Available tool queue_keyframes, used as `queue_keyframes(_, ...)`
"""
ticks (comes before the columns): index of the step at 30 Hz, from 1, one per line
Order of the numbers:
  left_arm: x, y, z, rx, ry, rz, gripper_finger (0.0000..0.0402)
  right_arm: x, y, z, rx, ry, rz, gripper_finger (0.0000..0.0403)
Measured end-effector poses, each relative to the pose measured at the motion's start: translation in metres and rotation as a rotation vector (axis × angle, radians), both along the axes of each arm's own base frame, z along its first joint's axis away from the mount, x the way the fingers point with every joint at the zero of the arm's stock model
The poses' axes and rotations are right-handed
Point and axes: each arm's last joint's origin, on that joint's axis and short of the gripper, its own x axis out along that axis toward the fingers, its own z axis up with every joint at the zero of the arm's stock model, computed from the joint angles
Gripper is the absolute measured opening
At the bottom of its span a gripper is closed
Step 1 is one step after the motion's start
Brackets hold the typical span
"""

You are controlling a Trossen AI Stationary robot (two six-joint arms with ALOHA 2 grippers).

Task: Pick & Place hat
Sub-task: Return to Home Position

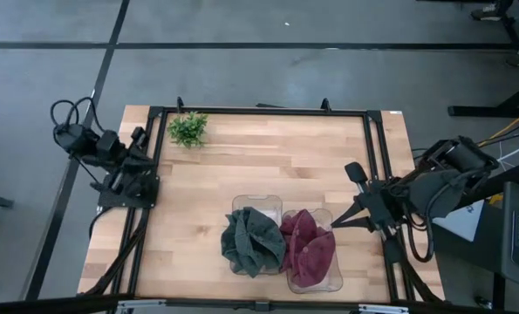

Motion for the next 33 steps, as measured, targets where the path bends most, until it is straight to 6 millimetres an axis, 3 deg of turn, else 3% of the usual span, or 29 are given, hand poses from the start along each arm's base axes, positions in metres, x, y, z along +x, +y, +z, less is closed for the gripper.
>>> queue_keyframes(6, -0.017, 0.014, -0.04, -0.08, 0.088, 0.059, 0.0003, -0.001, -0.002, -0.003, 0.027, 0.035, -0.063, 0.0007)
queue_keyframes(11, -0.013, 0.012, -0.05, -0.073, 0.155, 0.086, 0.0002, -0.001, -0.005, -0.005, 0.073, 0.062, -0.182, 0.0007)
queue_keyframes(22, 0.015, -0.009, -0.078, -0.069, 0.076, 0.018, 0.0002, 0.005, 0.001, -0.01, 0.074, 0.089, -0.175, 0.0007)
queue_keyframes(27, 0.031, -0.02, -0.105, -0.109, 0.053, -0.007, 0.0002, 0.014, 0.009, -0.018, 0.064, 0.136, -0.145, 0.0007)
queue_keyframes(33, 0.048, -0.032, -0.148, -0.203, 0.024, -0.053, 0.0001, 0.021, 0.016, -0.007, 0.151, 0.044, -0.042, 0.0007)
